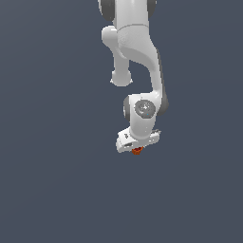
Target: Pick up the object and move it to a goal position.
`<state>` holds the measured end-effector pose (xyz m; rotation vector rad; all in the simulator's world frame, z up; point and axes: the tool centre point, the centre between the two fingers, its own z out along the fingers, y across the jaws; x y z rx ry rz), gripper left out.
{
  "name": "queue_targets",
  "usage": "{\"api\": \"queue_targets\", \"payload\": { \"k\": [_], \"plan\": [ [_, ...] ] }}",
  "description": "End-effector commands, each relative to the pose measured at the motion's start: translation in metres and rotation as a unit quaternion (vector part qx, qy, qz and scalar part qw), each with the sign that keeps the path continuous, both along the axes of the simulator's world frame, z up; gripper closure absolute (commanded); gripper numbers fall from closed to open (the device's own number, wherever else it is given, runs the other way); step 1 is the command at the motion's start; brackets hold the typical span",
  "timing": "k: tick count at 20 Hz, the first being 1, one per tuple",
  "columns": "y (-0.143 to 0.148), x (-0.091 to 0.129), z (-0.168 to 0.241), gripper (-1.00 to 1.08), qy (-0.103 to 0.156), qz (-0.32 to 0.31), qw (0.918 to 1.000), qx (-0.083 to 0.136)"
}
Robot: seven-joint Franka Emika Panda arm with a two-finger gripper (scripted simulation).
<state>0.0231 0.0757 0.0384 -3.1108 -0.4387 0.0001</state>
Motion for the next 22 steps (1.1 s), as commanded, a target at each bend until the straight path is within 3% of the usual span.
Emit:
{"api": "queue_targets", "payload": {
  "k": [1, 11, 22],
  "plan": [
    [0.0, 0.0, 0.001, 1.08, 0.0, 0.0, 1.0, 0.0],
    [-0.016, 0.001, 0.046, 1.08, 0.0, 0.0, 1.0, 0.0],
    [-0.055, 0.005, 0.162, 1.08, 0.0, 0.0, 1.0, 0.001]
  ]
}}
